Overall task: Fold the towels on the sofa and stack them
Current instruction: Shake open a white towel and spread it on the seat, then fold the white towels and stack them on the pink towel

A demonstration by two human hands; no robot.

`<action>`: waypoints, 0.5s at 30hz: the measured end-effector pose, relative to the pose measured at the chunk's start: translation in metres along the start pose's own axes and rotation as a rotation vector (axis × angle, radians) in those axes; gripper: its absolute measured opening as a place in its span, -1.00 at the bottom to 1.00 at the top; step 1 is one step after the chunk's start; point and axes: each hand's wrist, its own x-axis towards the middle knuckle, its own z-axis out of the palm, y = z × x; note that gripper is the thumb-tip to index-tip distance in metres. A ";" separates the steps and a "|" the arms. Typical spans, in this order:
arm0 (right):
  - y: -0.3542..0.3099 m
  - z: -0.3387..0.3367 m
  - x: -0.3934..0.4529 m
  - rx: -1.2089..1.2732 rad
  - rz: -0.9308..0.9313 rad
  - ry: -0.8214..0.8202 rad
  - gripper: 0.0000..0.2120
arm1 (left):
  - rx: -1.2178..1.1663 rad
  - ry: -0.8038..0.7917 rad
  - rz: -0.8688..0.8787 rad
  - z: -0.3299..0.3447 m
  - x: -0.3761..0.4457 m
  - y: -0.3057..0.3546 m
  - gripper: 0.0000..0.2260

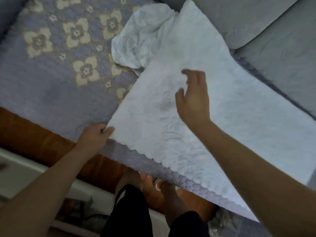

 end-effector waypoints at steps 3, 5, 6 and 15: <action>0.015 0.012 -0.146 0.133 0.515 -0.288 -0.63 | 0.007 0.007 0.016 0.002 -0.007 -0.001 -0.61; 0.022 0.024 -0.228 0.223 0.884 -0.407 -0.64 | -0.003 -0.011 0.003 0.002 -0.009 -0.002 -0.59; 0.023 0.027 -0.254 0.310 1.087 -0.428 -0.66 | -0.007 -0.030 -0.011 0.001 -0.010 0.001 -0.59; -0.003 0.020 -0.263 1.510 1.817 0.023 -0.67 | -0.243 0.002 0.020 0.000 -0.085 0.075 -0.79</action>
